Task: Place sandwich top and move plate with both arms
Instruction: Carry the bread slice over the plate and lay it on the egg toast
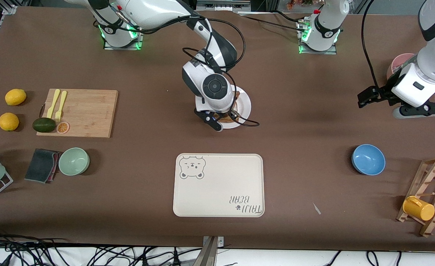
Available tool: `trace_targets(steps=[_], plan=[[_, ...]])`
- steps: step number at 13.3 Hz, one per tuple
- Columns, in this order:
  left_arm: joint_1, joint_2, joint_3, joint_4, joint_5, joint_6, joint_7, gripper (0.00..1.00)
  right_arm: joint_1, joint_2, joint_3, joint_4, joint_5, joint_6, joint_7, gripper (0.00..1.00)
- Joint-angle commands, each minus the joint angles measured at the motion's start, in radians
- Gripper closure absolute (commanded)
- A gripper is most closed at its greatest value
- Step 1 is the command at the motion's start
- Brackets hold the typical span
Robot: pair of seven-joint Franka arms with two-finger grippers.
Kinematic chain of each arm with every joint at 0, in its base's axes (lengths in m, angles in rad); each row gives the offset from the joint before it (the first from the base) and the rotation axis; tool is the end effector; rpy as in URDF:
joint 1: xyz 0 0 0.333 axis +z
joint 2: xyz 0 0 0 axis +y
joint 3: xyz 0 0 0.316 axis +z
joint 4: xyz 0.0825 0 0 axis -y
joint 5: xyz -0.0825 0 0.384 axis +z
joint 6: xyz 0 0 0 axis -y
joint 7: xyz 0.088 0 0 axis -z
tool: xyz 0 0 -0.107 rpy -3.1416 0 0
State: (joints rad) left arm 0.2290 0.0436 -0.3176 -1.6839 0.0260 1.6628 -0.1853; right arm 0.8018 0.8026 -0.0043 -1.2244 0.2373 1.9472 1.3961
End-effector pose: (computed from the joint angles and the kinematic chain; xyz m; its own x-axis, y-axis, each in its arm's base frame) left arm 0.5671 -0.0446 0.5554 0.9938 0.0937 -0.0592 0.0925 -0.9954 -0.0234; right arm 0.5089 0.5452 0.2861 0.7463 -0.6281 -0.2203 -0.6342 -0.7714 0.0512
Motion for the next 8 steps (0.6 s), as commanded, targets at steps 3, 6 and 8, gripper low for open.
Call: trace_targets(steps=[3,6,8], plan=[[0.007,-0.004,-0.003,0.001,-0.024,0.005,0.01,0.0,-0.007,-0.006,-0.029,0.042,-0.012,-0.013,-0.008,0.0],[0.012,-0.004,-0.003,0.003,-0.024,0.005,0.012,0.0,-0.019,-0.086,-0.117,0.033,-0.012,-0.065,-0.134,0.0],[0.012,-0.004,-0.003,0.003,-0.024,0.005,0.01,0.0,-0.021,-0.121,-0.184,0.033,-0.006,-0.147,-0.271,0.0]])
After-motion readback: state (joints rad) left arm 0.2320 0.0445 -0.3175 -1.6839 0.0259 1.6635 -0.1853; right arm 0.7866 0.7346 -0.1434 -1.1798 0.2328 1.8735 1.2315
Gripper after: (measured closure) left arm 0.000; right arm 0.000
